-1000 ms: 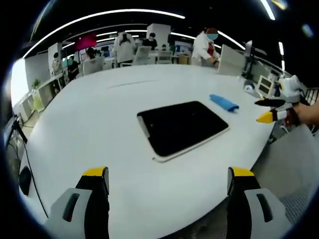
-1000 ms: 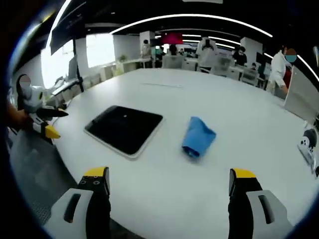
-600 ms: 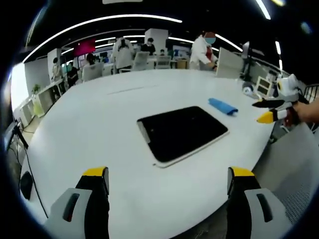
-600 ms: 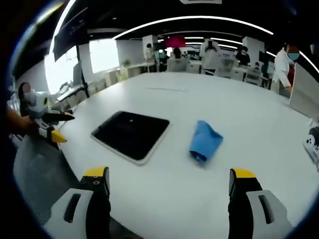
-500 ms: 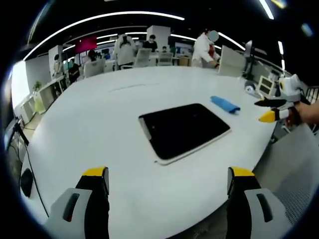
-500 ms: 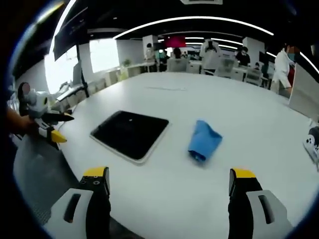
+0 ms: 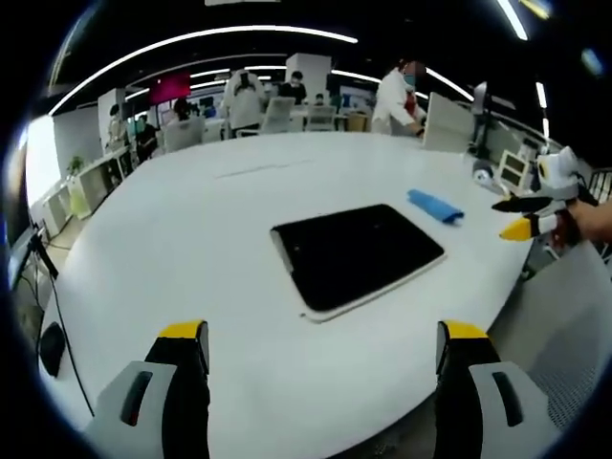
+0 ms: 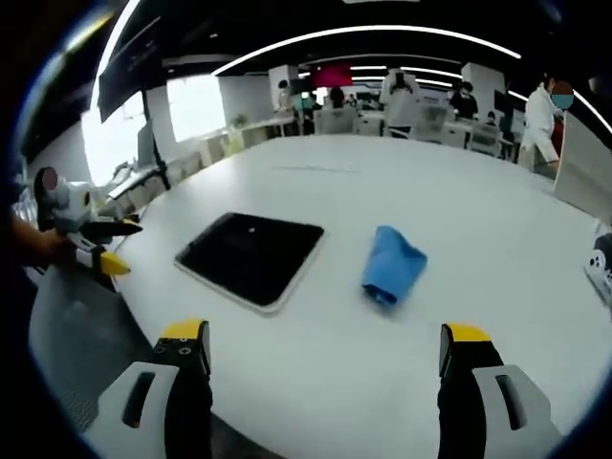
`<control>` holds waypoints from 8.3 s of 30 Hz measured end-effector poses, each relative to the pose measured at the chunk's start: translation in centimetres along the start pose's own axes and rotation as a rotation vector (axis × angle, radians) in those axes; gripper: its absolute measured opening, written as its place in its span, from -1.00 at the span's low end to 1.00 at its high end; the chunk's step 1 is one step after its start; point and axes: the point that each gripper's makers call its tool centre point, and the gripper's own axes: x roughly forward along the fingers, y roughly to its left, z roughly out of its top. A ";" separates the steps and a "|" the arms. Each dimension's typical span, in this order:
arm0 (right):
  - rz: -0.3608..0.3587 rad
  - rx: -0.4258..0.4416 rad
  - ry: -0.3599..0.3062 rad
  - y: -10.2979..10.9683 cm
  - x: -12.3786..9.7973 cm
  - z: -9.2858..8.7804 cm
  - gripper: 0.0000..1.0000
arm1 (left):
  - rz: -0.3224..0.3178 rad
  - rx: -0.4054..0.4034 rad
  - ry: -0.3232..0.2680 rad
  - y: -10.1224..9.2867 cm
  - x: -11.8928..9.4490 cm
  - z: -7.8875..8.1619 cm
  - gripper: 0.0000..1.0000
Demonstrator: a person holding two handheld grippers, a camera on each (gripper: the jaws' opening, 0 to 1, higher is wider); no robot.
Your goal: Wipe the mirror surface with the cleaning cloth until all visible marks leave the cleaned area.
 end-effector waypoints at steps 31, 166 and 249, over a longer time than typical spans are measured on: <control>0.061 0.153 0.260 -2.4 -1.2 6.6 0.87 | 0.019 0.014 0.022 0.5 0.0 -0.5 0.99; -0.125 0.254 0.271 -8.1 9.7 6.3 -0.93 | -0.046 0.057 0.077 -0.2 0.7 -1.7 0.99; 0.005 0.296 0.378 5.5 18.2 6.7 -0.94 | -0.093 0.063 0.058 -1.2 0.7 -1.4 0.98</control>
